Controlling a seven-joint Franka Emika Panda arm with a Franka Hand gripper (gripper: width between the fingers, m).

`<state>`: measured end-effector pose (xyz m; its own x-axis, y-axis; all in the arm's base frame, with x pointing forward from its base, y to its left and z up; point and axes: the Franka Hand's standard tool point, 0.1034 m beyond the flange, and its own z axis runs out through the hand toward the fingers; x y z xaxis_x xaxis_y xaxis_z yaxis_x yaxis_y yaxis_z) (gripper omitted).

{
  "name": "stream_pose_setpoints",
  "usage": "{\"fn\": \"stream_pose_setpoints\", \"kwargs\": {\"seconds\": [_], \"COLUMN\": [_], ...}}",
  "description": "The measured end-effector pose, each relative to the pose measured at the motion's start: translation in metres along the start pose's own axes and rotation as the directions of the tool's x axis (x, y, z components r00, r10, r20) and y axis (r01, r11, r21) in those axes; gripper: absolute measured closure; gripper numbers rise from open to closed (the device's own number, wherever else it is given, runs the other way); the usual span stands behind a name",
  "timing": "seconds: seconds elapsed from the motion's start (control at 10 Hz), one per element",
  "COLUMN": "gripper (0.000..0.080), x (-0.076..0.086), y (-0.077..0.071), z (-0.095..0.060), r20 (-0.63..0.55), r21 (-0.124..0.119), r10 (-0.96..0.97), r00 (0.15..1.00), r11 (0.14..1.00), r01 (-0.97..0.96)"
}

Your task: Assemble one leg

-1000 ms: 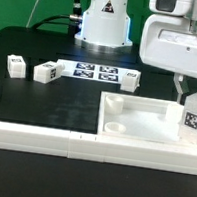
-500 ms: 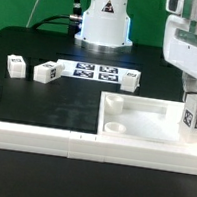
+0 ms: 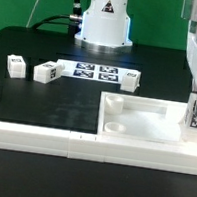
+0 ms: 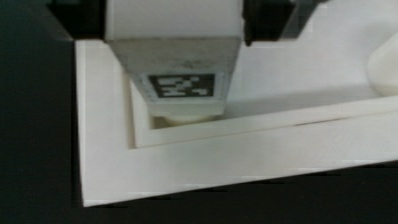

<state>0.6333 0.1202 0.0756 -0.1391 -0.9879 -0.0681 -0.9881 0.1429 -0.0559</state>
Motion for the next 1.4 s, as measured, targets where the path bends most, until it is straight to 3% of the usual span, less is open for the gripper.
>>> {"fn": "stream_pose_setpoints", "kwargs": {"seconds": [0.1, 0.2, 0.3, 0.5, 0.7, 1.1, 1.4], "gripper": [0.0298, 0.0298, 0.0176, 0.0155, 0.0151, 0.0151, 0.0151], "x": [-0.0007, -0.0005, 0.0004, -0.0014, -0.0022, 0.0001, -0.0052], "y": [0.0002, 0.0001, -0.0004, 0.0001, -0.0003, -0.0044, -0.0024], "z": [0.0000, 0.0000, -0.0002, -0.0005, -0.0010, 0.0012, 0.0018], "r20": [0.001, 0.002, 0.002, 0.004, 0.004, -0.004, -0.005], "r21": [0.000, 0.000, 0.000, -0.002, -0.003, 0.003, -0.003], "r10": [0.001, -0.045, -0.124, -0.227, -0.463, -0.817, -0.934], "r00": [1.000, 0.999, 0.992, 0.974, 0.886, 0.576, 0.356], "r11": [1.000, 0.999, 0.992, 0.974, 0.886, 0.576, 0.356], "r01": [-0.001, 0.045, 0.124, 0.227, 0.463, 0.817, 0.934]}}
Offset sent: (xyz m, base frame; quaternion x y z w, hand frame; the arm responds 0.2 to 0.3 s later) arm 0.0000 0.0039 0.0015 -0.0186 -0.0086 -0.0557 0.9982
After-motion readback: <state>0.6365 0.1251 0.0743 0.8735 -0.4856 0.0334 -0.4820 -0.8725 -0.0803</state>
